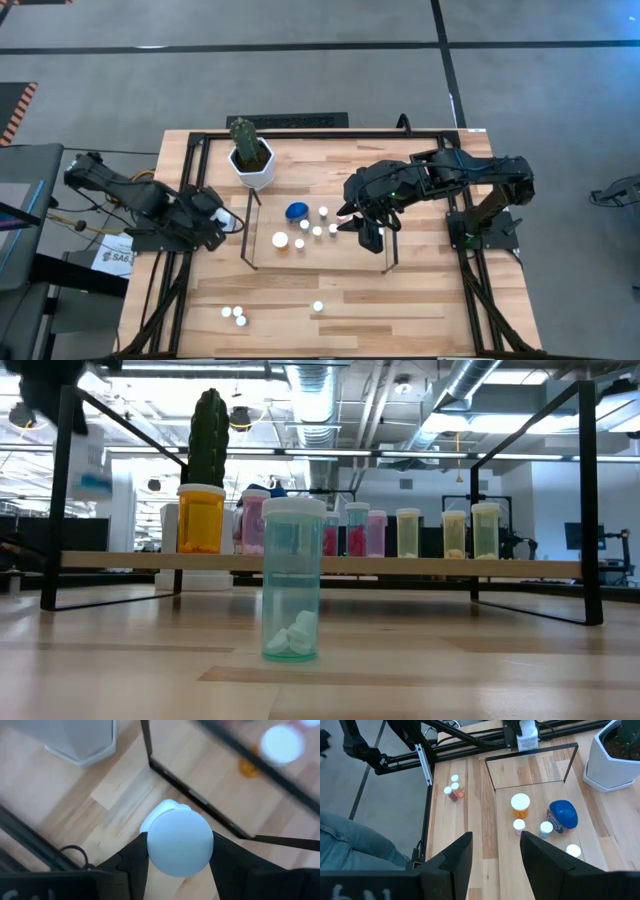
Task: Pick and place medicine bottles onto shelf by color
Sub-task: Put the white pill bottle on the shelf
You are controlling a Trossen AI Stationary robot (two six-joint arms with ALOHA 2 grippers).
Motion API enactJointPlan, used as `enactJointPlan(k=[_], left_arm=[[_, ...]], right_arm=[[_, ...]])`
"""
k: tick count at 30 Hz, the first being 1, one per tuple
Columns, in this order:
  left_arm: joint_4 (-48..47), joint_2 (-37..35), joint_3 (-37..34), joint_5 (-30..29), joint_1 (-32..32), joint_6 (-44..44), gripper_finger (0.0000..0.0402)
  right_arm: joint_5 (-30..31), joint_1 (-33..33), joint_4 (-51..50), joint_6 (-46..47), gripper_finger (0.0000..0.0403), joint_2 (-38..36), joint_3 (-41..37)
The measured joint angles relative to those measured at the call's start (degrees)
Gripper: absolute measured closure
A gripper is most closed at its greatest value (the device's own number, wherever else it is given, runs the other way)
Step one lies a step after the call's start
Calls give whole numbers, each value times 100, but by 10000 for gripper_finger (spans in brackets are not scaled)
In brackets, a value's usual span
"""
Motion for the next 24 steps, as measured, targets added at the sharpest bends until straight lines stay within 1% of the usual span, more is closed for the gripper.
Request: enactJointPlan(k=[4,7,13,16,18,21,24], left_arm=[[-624,234,914,-187,0,166,248],[-1014,494,1621,-461,0,228,247],[-1126,1312,2761,-907,0,744,247],[-1179,1876,3219,-1046,65,1069,247],[-1167,2179,3426,-1036,180,1255,247],[-1184,2530,3682,-907,394,1476,246],[-1149,2831,3749,-739,618,1819,245]], right_arm=[[0,-1,0,0,217,0,0],[0,-2,20,0,217,0,0],[1,0,46,0,217,0,0],[0,-1,46,0,217,0,0],[0,-2,46,0,217,0,0],[0,-2,46,0,217,0,0],[2,0,46,0,217,0,0]])
